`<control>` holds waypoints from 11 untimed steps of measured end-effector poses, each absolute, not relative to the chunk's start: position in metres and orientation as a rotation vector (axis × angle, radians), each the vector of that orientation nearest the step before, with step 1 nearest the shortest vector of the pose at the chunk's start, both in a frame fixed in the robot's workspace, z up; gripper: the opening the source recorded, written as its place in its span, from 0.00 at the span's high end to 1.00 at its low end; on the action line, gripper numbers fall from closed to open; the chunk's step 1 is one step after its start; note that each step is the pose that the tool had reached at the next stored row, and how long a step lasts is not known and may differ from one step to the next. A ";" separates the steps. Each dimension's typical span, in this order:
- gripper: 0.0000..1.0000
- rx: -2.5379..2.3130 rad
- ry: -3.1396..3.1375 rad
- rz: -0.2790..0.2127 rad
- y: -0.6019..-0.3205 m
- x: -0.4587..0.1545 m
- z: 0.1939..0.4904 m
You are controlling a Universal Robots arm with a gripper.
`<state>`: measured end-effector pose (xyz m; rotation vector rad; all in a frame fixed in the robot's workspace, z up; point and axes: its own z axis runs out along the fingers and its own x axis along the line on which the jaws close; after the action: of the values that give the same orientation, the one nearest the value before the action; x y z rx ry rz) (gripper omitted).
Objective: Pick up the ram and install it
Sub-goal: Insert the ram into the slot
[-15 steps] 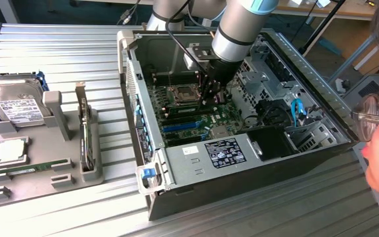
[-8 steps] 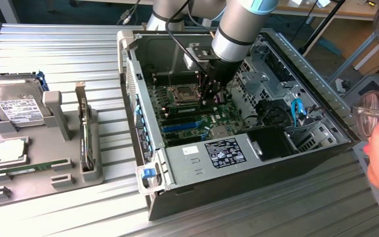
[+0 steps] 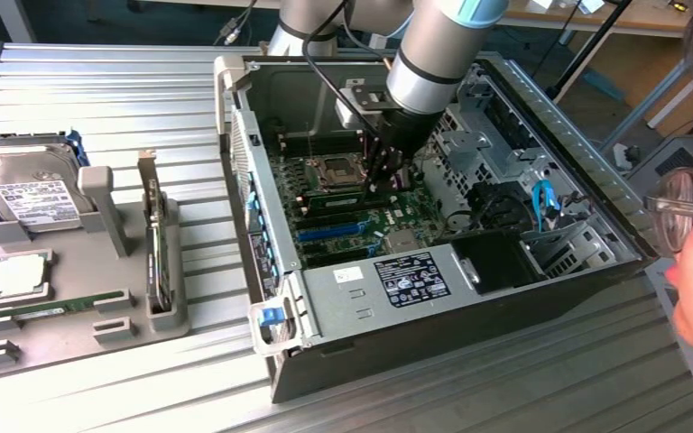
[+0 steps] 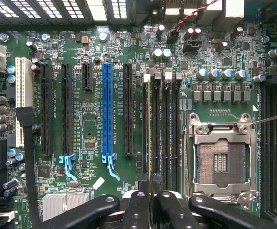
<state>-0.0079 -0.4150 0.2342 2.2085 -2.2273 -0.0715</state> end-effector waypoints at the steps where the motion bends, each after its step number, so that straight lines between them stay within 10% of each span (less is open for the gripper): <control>1: 0.88 2.208 -2.227 -0.071 -0.415 -0.008 0.234; 11: 0.88 2.209 -2.227 -0.072 -0.415 -0.008 0.232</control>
<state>-0.0079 -0.4150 0.2315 2.2086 -2.2275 -0.0716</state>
